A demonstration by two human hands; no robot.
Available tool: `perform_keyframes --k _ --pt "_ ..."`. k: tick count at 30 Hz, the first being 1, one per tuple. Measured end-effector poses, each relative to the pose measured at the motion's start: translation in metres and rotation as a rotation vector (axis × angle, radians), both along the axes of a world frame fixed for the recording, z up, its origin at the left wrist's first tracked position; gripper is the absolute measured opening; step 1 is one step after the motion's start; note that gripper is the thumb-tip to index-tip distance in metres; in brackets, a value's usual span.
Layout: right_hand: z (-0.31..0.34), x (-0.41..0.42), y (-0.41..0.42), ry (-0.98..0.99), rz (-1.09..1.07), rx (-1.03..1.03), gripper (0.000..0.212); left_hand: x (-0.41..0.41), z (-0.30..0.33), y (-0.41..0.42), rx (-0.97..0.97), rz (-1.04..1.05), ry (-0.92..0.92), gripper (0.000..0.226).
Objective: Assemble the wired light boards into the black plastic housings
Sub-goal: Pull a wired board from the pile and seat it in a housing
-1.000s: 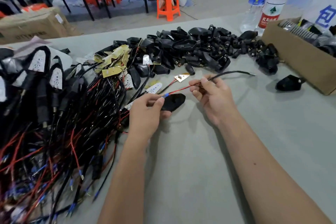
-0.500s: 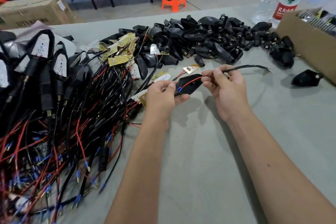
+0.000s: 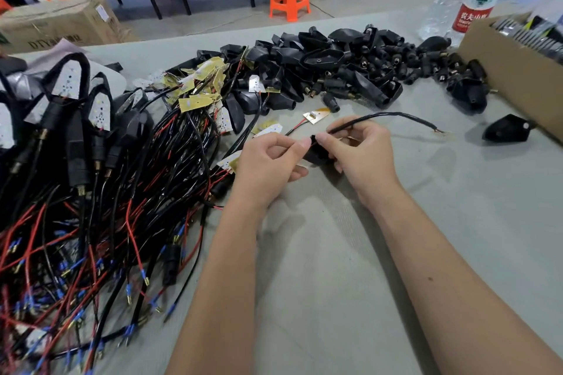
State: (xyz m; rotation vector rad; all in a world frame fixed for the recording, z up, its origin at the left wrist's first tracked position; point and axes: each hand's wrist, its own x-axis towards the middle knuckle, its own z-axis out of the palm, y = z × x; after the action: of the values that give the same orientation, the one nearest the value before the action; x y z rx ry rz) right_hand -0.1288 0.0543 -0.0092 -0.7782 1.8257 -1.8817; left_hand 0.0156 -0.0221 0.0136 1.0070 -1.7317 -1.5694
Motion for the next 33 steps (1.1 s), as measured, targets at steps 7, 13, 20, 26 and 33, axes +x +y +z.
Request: perform_keyframes --k 7,13,20,26,33 --pt "0.001 0.004 -0.001 0.213 0.016 0.136 0.026 0.015 0.002 -0.011 0.067 -0.005 0.077 0.008" --pt "0.006 -0.001 0.008 -0.23 0.363 -0.137 0.046 0.015 0.006 -0.009 0.214 0.062 0.136 0.015" --pt "0.013 -0.015 0.006 -0.847 0.032 -0.472 0.03 0.047 0.02 -0.035 0.196 0.18 0.084 0.023" --pt "0.009 -0.009 0.0 -0.908 0.029 -0.515 0.023 0.06 0.022 -0.04 0.018 0.204 -0.1 0.026" --pt "0.005 0.0 0.002 -0.281 0.089 -0.08 0.047 0.033 0.037 -0.023 -0.828 0.223 -0.404 0.015"
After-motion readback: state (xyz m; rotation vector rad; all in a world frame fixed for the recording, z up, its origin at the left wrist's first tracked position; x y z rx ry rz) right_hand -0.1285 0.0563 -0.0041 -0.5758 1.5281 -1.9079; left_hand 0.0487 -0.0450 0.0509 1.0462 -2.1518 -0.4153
